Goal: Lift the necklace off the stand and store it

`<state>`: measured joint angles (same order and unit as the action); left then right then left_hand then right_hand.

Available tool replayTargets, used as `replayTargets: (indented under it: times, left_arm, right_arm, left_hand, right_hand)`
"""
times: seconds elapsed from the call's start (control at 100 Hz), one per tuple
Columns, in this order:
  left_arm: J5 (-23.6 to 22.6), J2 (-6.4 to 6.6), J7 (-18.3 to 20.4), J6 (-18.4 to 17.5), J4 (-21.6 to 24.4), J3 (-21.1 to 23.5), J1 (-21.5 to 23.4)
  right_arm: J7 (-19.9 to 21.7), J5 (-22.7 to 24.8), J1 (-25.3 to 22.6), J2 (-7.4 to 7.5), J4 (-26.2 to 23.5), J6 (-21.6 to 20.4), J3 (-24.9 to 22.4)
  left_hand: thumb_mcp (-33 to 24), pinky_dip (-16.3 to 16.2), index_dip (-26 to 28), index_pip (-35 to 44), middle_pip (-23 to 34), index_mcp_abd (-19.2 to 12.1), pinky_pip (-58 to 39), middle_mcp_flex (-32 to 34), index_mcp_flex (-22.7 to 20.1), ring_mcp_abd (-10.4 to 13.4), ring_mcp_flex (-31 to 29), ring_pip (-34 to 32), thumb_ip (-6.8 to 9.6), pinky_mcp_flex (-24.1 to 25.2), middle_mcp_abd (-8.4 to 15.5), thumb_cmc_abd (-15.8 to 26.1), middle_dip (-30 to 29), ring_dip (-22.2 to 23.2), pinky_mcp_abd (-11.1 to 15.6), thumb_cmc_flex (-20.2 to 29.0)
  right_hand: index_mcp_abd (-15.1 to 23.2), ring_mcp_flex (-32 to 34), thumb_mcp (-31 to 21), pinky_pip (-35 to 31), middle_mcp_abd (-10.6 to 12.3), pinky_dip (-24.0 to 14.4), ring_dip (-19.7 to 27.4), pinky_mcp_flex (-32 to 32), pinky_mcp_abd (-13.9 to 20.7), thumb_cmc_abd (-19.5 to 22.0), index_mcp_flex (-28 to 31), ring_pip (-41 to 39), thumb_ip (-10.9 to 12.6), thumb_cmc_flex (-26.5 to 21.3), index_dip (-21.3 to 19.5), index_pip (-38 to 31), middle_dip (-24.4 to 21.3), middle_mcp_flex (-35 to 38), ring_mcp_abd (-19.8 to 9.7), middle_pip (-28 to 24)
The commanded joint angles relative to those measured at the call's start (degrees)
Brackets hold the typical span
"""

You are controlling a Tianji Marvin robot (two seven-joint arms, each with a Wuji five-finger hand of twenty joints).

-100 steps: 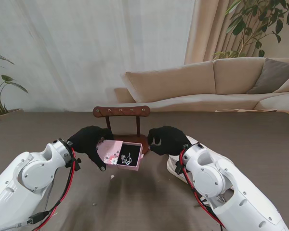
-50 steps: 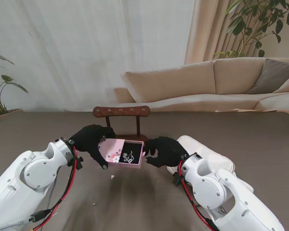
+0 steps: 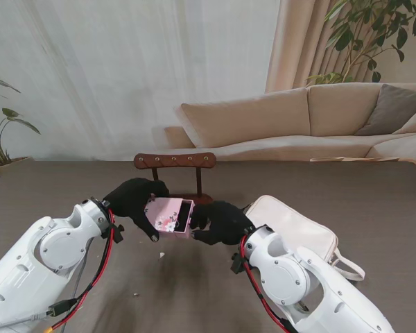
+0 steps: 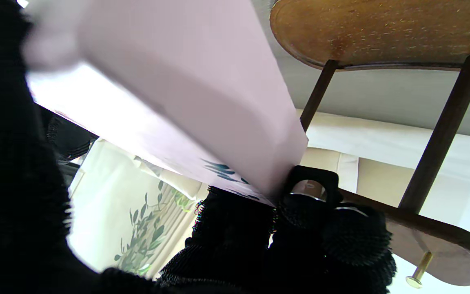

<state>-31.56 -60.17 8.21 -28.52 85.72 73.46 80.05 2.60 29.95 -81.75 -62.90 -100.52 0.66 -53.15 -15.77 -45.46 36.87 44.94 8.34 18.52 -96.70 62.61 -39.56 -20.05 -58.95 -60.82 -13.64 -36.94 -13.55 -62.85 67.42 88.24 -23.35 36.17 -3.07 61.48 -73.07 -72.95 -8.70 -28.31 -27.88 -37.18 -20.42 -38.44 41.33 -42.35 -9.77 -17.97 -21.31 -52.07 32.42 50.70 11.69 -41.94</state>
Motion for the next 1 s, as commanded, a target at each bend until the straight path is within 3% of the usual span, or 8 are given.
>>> replayTargets:
  times: [0.0,0.38,0.49,0.55,0.79,0.99]
  left_arm:
    - [0.5,-0.75,0.63,-0.14,0.07,-0.38,-0.48]
    - [0.88,-1.03,-0.31,-0.03,0.2,-1.25,-0.69]
    - [1.07,-1.12,-0.63,0.03,0.33,-1.3,-0.43]
    - [1.13,-1.13,-0.66,0.15,0.36,-1.33,-0.28]
    - [1.06,-1.17,-0.66,1.22,1.17,-1.14,0.35]
    - [0.66,-1.12,-0.61,1.62,2.16,-0.45,1.12]
  right_arm:
    - [0.59,0.0,0.16,-1.08,-0.31,0.03,1.28]
    - [1.2,-2.86,0.5,-1.38,-0.75,2.38,2.74]
    - [1.55,-3.27,0.24,-1.29,-0.5,2.2,2.02]
    - [1.86,-3.46,0.13,-1.21,-0.33,2.16,1.63]
    - [2.0,-3.43,0.04,-1.12,0.66,1.95,0.67]
    - [1.71,-1.74,-0.02,-0.99,1.15,1.76,-0.38]
  left_hand:
    - [-56.02,0.54,6.02,42.64,22.38,7.74,4.09,11.64,-4.59,11.72,-4.46,-8.67,5.38,0.07,2.22,8.68,6.62,1.23,6.05,13.4]
    - [-55.95,0.47,6.19,42.54,22.36,7.8,4.12,11.62,-4.51,11.74,-4.47,-8.65,5.35,0.07,2.14,8.79,6.62,1.2,6.05,13.39]
    - [-55.93,0.46,6.24,42.52,22.37,7.83,4.14,11.64,-4.5,11.62,-4.53,-8.6,5.35,0.0,2.1,8.77,6.63,1.17,5.86,13.44]
    - [-55.89,0.46,6.27,42.5,22.37,7.86,4.16,11.63,-4.49,11.6,-4.54,-8.57,5.35,-0.01,2.08,8.84,6.63,1.15,5.79,13.48]
    - [-55.76,0.43,6.39,42.45,22.35,8.03,4.21,11.58,-4.39,11.59,-4.53,-8.54,5.37,-0.01,2.07,9.04,6.65,1.13,5.73,13.57]
    - [-55.73,0.4,6.43,42.42,22.34,8.05,4.22,11.57,-4.39,11.58,-4.53,-8.54,5.4,-0.02,2.07,9.1,6.67,1.13,5.72,13.54]
  right_hand:
    - [5.24,1.6,-1.98,0.24,1.71,-1.79,-0.9,6.73,1.33,0.3,-1.16,-0.43,-1.39,-1.26,1.0,-0.01,-0.61,0.28,-0.69,-0.31]
    - [4.98,1.31,-2.24,0.27,1.45,-1.76,-0.94,7.04,1.02,1.98,-2.7,-0.49,-0.61,-0.49,1.92,0.72,-0.81,-0.24,-0.27,-0.07]
    - [5.08,1.14,-1.89,0.43,1.3,-1.71,-0.92,7.28,0.98,3.81,-3.81,-0.47,2.18,0.11,1.6,3.39,-1.37,-0.47,0.0,0.63]
    - [5.32,0.97,-1.33,0.5,1.2,-1.79,-0.95,7.48,0.87,4.95,-4.37,-0.5,4.95,0.62,-0.42,5.72,-1.66,-0.61,0.21,0.9]
    - [5.92,0.94,-0.94,0.55,0.97,-1.87,-0.99,7.73,0.58,5.16,-7.39,-0.6,4.84,1.09,-0.1,8.19,-1.99,-0.56,0.57,1.31]
    - [4.04,0.88,-0.07,0.54,0.94,-1.96,-0.98,7.68,0.41,6.01,-8.92,-0.63,4.95,1.9,0.27,8.46,-2.28,-0.54,0.77,1.59]
